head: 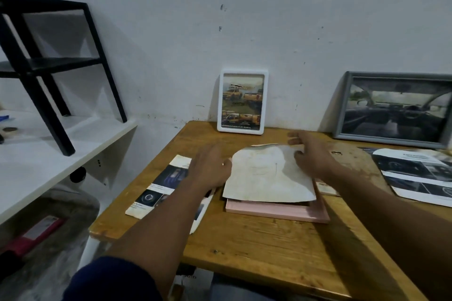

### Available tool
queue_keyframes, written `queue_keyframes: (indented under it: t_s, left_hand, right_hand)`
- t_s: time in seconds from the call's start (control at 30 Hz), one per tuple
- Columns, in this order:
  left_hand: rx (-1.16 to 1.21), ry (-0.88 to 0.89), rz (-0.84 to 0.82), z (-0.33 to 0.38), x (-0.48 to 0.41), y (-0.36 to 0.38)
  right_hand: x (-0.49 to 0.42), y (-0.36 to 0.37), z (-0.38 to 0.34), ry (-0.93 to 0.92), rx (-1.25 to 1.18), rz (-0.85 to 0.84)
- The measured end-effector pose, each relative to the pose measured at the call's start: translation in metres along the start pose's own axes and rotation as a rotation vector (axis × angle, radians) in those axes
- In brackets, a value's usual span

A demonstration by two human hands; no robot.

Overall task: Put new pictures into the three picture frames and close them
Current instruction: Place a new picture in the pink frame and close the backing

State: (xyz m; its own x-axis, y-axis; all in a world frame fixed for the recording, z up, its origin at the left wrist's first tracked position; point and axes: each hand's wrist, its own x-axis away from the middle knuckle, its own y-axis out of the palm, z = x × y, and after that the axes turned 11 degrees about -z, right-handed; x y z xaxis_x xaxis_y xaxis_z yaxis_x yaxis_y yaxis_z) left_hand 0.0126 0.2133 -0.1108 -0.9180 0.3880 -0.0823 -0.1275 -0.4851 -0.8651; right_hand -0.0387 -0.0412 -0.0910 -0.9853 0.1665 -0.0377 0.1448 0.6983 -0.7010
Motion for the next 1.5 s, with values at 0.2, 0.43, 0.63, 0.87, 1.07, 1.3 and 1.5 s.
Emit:
queue_keyframes:
  t_s: [0.2, 0.43, 0.63, 0.87, 1.07, 1.3, 1.5]
  left_hand:
    - [0.008, 0.006, -0.204, 0.022, -0.008, 0.025]
    - [-0.038, 0.057, -0.122, 0.016, -0.01, 0.027]
    - [-0.032, 0.089, -0.089, 0.022, -0.008, 0.037]
    - [-0.014, 0.062, -0.099, 0.03, -0.009, 0.049]
    - [0.077, -0.016, -0.129, 0.039, -0.02, 0.053]
    - [0.07, -0.004, -0.11, 0.047, -0.027, 0.065]
    - [0.051, 0.001, -0.123, 0.042, -0.029, 0.066]
  right_hand:
    - [0.006, 0.007, 0.013, 0.001, 0.155, -0.042]
    - [0.019, 0.018, 0.024, -0.052, 0.432, -0.144]
    - [0.028, 0.046, 0.024, -0.071, 0.532, -0.088]
    - [0.027, 0.023, 0.02, 0.101, 0.418, 0.057]
    - [0.036, -0.044, 0.059, 0.634, 0.509, 0.106]
    - [0.041, -0.053, 0.068, 0.693, 0.489, 0.098]
    - [0.034, -0.059, 0.065, 0.717, 0.45, 0.081]
